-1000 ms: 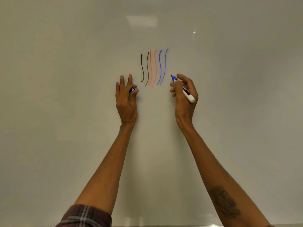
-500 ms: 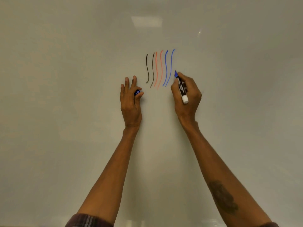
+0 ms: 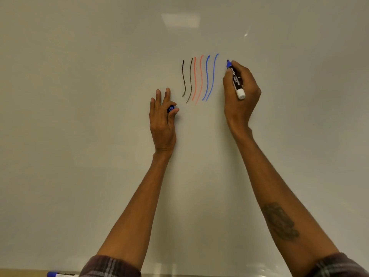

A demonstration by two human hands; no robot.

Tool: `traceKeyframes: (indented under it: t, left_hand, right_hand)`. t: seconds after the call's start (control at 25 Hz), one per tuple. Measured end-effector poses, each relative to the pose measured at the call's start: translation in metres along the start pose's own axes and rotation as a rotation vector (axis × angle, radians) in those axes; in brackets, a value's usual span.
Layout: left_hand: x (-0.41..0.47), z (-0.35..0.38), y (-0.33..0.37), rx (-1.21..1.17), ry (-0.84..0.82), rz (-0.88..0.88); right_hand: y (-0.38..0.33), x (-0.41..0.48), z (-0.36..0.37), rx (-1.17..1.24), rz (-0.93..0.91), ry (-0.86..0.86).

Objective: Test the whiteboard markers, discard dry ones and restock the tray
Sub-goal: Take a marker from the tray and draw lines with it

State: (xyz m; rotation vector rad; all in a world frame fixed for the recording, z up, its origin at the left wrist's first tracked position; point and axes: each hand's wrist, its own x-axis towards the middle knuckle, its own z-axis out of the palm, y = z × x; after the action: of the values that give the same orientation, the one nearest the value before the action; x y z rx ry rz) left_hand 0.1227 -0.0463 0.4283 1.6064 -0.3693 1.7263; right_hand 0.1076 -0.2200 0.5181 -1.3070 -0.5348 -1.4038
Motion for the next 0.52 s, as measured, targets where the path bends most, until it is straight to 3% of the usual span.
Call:
traceKeyframes:
  t: [0.12,0.28,0.4,0.52]
  left_hand:
    - [-0.002,-0.004,0.008,-0.019,0.007,0.000]
    - [-0.002,-0.009,0.010,-0.049,-0.050,-0.079]
    - [-0.010,-0.016,0.010,-0.068,-0.069,-0.083]
    - [-0.030,-0.030,0.022,-0.178,0.023,-0.260]
  right_hand:
    - [0.011,-0.035,-0.013,-0.089,-0.047,-0.072]
    - [0.017,-0.090,-0.030,-0.020,0.075,-0.151]
    - [0.012,-0.109,-0.035,0.258,0.415,-0.278]
    - [0.006,-0.127,-0.037,0.538,0.689,-0.291]
